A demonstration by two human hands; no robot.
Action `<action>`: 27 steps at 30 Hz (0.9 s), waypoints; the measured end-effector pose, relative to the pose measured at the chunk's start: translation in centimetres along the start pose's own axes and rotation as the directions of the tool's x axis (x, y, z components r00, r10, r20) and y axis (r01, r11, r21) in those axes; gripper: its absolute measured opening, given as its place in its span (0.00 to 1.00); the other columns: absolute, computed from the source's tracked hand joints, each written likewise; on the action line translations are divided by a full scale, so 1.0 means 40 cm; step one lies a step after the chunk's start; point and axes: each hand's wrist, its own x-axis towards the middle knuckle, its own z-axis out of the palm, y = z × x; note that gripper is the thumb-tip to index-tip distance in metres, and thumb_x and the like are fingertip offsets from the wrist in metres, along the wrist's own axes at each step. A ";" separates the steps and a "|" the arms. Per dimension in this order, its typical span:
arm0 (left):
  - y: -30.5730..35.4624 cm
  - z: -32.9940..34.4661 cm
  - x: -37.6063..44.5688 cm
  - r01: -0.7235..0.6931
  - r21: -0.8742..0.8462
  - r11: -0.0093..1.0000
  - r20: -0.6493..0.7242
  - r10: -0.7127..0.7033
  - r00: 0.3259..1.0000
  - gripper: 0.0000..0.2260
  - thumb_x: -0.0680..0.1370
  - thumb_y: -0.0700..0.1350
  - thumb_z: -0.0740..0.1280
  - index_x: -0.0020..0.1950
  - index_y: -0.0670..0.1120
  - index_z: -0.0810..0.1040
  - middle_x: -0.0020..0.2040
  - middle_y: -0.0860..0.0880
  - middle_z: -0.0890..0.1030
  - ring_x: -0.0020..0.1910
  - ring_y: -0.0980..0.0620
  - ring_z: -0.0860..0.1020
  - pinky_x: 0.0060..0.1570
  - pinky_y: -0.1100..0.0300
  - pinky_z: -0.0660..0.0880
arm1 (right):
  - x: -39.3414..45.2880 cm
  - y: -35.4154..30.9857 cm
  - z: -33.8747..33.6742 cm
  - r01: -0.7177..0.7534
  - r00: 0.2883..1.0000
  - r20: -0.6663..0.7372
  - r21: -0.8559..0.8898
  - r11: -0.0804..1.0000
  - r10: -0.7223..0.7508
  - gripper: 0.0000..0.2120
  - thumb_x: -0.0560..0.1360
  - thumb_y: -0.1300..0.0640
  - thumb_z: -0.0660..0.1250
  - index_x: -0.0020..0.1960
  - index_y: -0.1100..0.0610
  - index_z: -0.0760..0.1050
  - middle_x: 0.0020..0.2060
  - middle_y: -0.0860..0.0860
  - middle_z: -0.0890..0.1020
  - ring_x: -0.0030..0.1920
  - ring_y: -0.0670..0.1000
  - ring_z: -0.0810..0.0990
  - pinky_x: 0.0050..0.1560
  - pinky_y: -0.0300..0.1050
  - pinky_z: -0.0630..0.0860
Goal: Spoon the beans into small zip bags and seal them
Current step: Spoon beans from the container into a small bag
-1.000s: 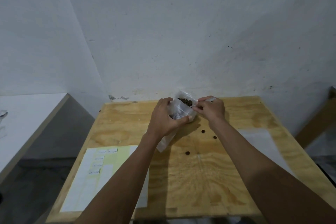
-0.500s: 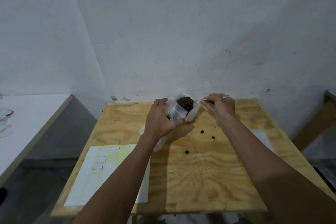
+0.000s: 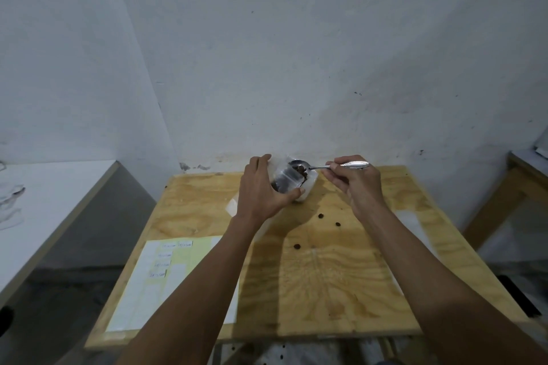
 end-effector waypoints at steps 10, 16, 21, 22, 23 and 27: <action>-0.022 0.015 0.003 -0.037 0.032 0.999 -0.051 0.038 0.998 0.46 0.64 0.68 0.75 0.72 0.41 0.70 0.64 0.46 0.75 0.61 0.47 0.74 0.58 0.55 0.73 | 0.011 0.002 -0.010 0.000 0.999 -0.041 0.089 0.996 0.004 0.06 0.75 0.75 0.69 0.45 0.66 0.79 0.44 0.63 0.85 0.47 0.59 0.87 0.54 0.50 0.84; -0.037 0.012 0.005 -0.110 0.064 0.992 -0.067 0.114 0.991 0.44 0.65 0.65 0.76 0.72 0.40 0.69 0.64 0.45 0.74 0.60 0.47 0.74 0.58 0.51 0.74 | 0.036 0.017 0.005 -0.001 0.985 -0.174 0.087 0.996 0.016 0.06 0.74 0.75 0.71 0.47 0.67 0.78 0.43 0.63 0.84 0.44 0.59 0.87 0.51 0.47 0.84; -0.050 0.013 0.015 -0.092 0.039 0.995 -0.090 0.095 0.991 0.45 0.66 0.65 0.77 0.72 0.40 0.69 0.64 0.46 0.74 0.61 0.48 0.73 0.59 0.52 0.74 | 0.070 0.057 0.032 -0.037 0.952 -0.307 -0.084 0.996 0.010 0.05 0.74 0.73 0.70 0.45 0.65 0.79 0.41 0.60 0.83 0.43 0.56 0.87 0.43 0.41 0.84; -0.053 0.012 0.016 -0.089 0.034 0.995 -0.096 0.092 0.991 0.45 0.66 0.66 0.77 0.73 0.40 0.69 0.64 0.46 0.73 0.61 0.49 0.73 0.59 0.52 0.74 | 0.077 0.066 0.038 -0.056 0.947 -0.321 -0.106 0.993 0.019 0.04 0.74 0.72 0.70 0.45 0.65 0.79 0.41 0.60 0.84 0.42 0.55 0.87 0.43 0.40 0.84; -0.055 0.011 0.018 -0.088 0.026 0.996 -0.104 0.091 0.990 0.45 0.66 0.67 0.77 0.72 0.40 0.69 0.64 0.46 0.73 0.61 0.49 0.73 0.59 0.52 0.74 | 0.084 0.075 0.043 -0.075 0.944 -0.329 -0.123 0.990 0.031 0.04 0.74 0.72 0.71 0.46 0.65 0.80 0.42 0.60 0.84 0.42 0.55 0.87 0.43 0.40 0.84; -0.055 0.007 0.026 -0.081 -0.020 0.997 -0.136 0.078 0.988 0.43 0.67 0.67 0.76 0.72 0.41 0.69 0.63 0.46 0.73 0.62 0.49 0.73 0.60 0.51 0.75 | 0.104 0.096 0.067 -0.120 0.946 -0.318 -0.172 0.978 0.060 0.05 0.74 0.72 0.70 0.46 0.65 0.80 0.40 0.58 0.83 0.39 0.53 0.86 0.47 0.45 0.85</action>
